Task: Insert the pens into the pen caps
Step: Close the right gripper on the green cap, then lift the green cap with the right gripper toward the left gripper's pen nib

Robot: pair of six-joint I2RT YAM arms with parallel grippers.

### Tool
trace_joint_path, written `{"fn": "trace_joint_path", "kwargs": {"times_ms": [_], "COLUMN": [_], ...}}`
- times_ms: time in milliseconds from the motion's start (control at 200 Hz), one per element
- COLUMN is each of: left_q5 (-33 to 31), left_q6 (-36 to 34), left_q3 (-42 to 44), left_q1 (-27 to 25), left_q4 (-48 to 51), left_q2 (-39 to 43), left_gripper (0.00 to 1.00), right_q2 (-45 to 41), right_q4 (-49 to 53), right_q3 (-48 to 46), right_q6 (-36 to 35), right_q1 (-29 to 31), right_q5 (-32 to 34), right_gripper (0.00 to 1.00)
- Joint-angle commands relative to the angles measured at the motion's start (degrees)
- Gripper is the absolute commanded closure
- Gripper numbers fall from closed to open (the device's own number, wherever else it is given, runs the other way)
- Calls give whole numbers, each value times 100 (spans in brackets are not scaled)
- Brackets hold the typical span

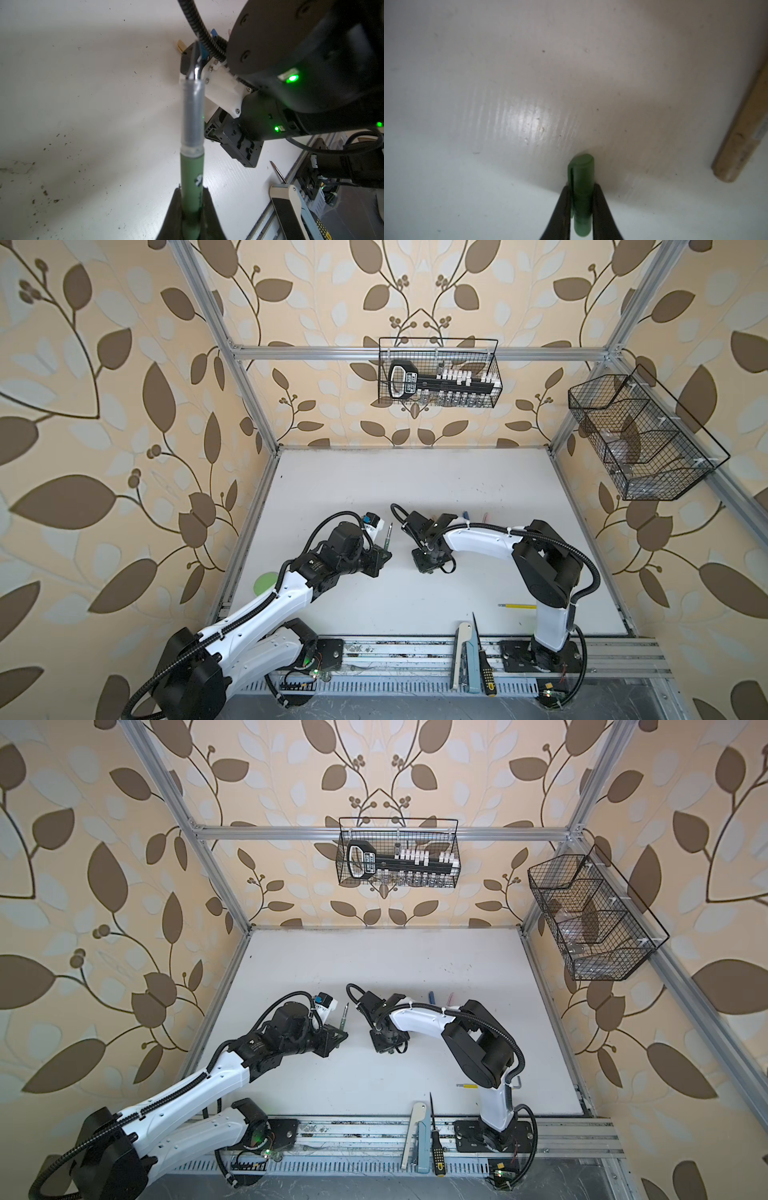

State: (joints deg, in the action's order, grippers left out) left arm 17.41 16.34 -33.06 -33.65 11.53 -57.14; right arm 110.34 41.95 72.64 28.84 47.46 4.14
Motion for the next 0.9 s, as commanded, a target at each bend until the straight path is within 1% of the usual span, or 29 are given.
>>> {"fn": "trace_joint_path", "kwargs": {"times_ms": [0, 150, 280, 380, 525, 605, 745, 825, 895], "left_q5": [465, 553, 573, 615, 553, 584, 774, 897, 948], "left_q6": [-89, -110, -58, 60, 129, 214, 368, 468, 494], "left_q3": [69, 32, -25, -33, -159, -190, -254, -279, -323], "left_q1": [53, -18, -165, -310, -565, -674, -787, -801, -827], "left_q4": [-601, -892, -1124, -1390, -1515, -1677, -1991, -2200, -2269], "left_q2": [-247, -698, -974, -1126, -1363, -1467, -1597, -1616, -1616], "left_gripper": [100, 100, 100, 100, 100, 100, 100, 100, 100], "right_q2": [2, -552, -1245, -1868, -2708, -3023, -3303, -3355, -3338], "right_q4": [-166, -634, -1382, -2351, -4040, -4875, -6354, -7097, -7479], "right_q3": [-124, -552, -1099, -1739, -2741, -3126, -3655, -3879, -3940], "right_q6": [-80, -126, -49, 151, 779, 1117, 1771, 2101, 2270], "right_q1": [-53, -126, -381, -728, -1273, -1536, -1774, -1835, -1870], "right_q5": [246, 243, 133, -409, -1277, -1707, -2288, -2424, -2565], "right_gripper": [85, 87, 87, 87, 87, 87, 87, 87, 87]}}
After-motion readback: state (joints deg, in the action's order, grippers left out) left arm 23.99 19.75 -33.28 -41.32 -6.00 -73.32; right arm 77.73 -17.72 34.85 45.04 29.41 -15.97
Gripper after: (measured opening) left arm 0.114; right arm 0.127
